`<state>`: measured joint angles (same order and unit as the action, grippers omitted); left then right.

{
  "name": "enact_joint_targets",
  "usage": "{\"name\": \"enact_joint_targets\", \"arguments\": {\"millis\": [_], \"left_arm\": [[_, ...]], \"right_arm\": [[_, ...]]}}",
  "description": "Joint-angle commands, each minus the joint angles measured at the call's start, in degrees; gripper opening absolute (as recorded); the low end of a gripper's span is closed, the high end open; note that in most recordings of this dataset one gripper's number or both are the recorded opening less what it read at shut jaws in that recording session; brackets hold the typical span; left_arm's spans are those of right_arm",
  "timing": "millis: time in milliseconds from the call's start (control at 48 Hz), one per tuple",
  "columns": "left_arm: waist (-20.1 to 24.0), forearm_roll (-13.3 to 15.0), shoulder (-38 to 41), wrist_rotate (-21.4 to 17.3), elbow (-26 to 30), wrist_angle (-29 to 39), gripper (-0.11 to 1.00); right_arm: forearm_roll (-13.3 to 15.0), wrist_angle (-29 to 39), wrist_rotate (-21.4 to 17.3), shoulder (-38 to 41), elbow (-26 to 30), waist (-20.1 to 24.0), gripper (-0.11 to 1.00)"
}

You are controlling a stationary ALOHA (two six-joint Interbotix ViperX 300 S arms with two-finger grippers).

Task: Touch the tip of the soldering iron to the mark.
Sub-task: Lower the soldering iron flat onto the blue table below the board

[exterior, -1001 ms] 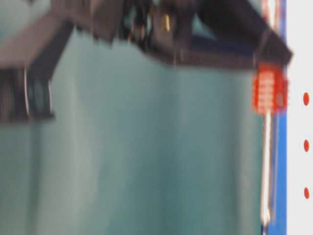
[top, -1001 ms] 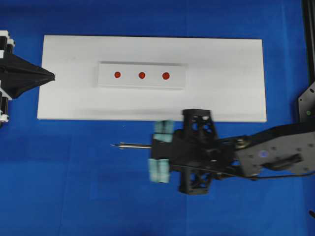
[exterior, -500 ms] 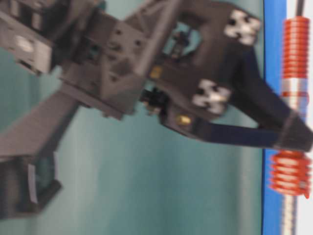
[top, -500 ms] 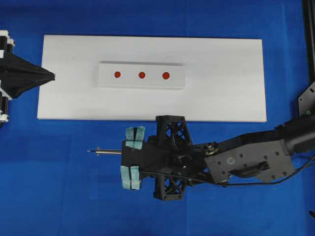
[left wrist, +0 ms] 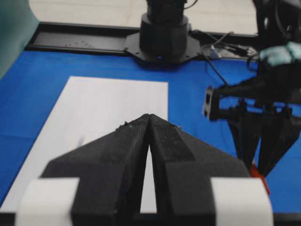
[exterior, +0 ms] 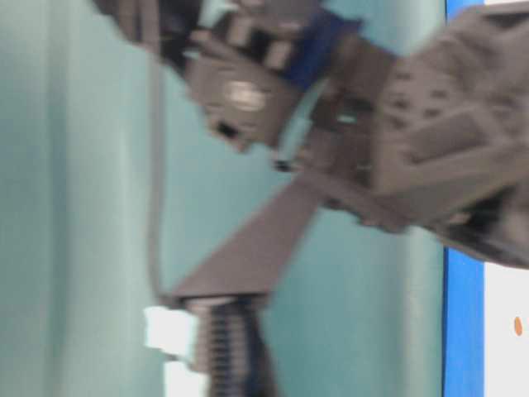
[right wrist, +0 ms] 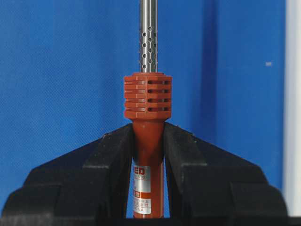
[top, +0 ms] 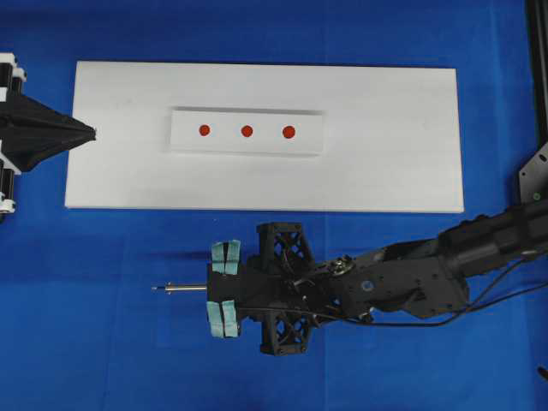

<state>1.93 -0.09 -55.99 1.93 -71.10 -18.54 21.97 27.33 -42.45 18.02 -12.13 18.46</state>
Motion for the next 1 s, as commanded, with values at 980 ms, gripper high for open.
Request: {"name": "enact_joint_targets", "arguments": {"millis": [980], "left_arm": [[0.0, -0.1, 0.2, 0.7, 0.5, -0.1, 0.02]], "right_arm": [[-2.3, -9.1, -0.2, 3.0, -2.5, -1.0, 0.48]]}}
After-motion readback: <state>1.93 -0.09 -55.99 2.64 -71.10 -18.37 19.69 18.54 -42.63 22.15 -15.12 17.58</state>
